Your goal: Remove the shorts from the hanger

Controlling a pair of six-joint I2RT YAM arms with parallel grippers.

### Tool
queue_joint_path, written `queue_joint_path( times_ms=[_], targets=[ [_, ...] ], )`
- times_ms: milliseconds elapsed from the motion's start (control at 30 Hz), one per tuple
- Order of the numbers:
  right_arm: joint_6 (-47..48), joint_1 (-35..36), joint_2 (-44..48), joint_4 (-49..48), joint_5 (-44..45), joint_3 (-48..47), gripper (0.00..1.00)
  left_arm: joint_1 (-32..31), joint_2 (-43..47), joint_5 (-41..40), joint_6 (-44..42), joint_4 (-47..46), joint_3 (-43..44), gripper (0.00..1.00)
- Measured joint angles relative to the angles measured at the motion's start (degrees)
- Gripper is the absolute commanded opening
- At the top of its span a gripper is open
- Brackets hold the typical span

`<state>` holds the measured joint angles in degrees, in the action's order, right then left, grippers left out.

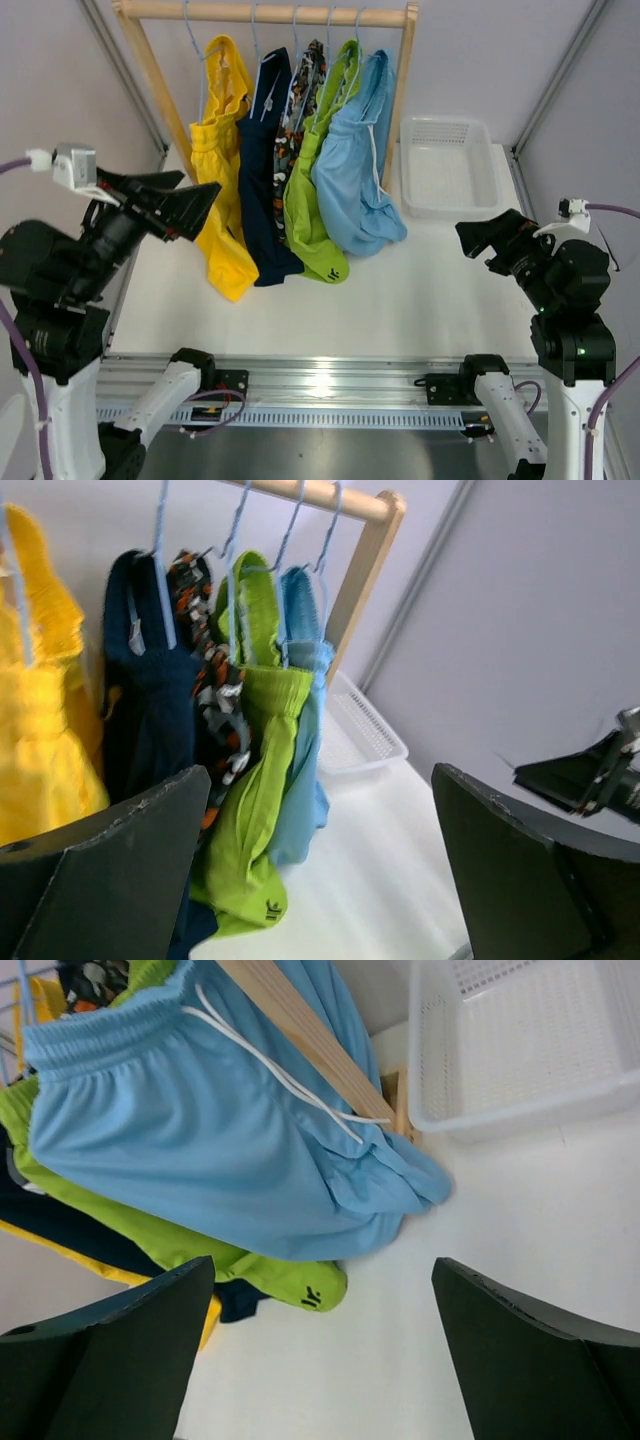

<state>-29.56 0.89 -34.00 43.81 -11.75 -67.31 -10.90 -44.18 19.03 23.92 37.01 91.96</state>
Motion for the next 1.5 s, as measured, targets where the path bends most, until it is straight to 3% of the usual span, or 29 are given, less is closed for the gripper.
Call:
queue_joint_path(
  times_ms=[167,267,367,500,600,700,767,1000,1167,1500],
  targets=[
    [2.4,0.0,-1.5,2.2,0.9,-0.5,1.00,-5.6,-9.6,-1.9,-1.4,0.0,7.8,0.99],
    [3.5,0.0,-3.2,2.1,2.1,-1.5,0.99,-9.3,-20.0,-6.3,-3.4,5.5,23.5,0.99],
    [4.8,0.2,-6.0,2.5,6.0,-3.1,0.98,-21.6,-33.1,-17.9,-8.4,6.9,43.8,0.99],
    [8.0,4.0,-12.3,4.7,17.9,-7.8,0.98,-35.6,-42.4,-33.5,-15.1,7.3,51.6,0.99],
    [10.9,13.6,-16.9,6.3,29.6,-10.6,0.99,-39.7,-48.5,-40.7,-18.2,7.1,52.1,0.99],
    [13.4,22.3,-19.7,6.3,36.7,-10.5,0.99,-40.5,-54.1,-43.4,-20.0,6.8,51.1,0.99],
    [14.4,24.2,-19.7,5.8,37.9,-8.4,0.99,-40.6,-57.2,-44.3,-21.1,6.6,50.5,0.99],
    [14.4,24.4,-14.8,2.3,37.6,1.3,0.99,-39.2,-62.1,-44.1,-24.5,1.2,50.1,0.99],
    [13.7,24.5,-14.4,-0.1,35.9,6.1,0.99,-34.1,-63.6,-41.2,-23.5,-3.5,50.1,0.99],
    [13.7,24.5,-14.3,-2.3,35.3,6.9,0.99,-30.5,-69.5,-35.8,-20.2,-8.6,49.7,0.97]
  ],
)
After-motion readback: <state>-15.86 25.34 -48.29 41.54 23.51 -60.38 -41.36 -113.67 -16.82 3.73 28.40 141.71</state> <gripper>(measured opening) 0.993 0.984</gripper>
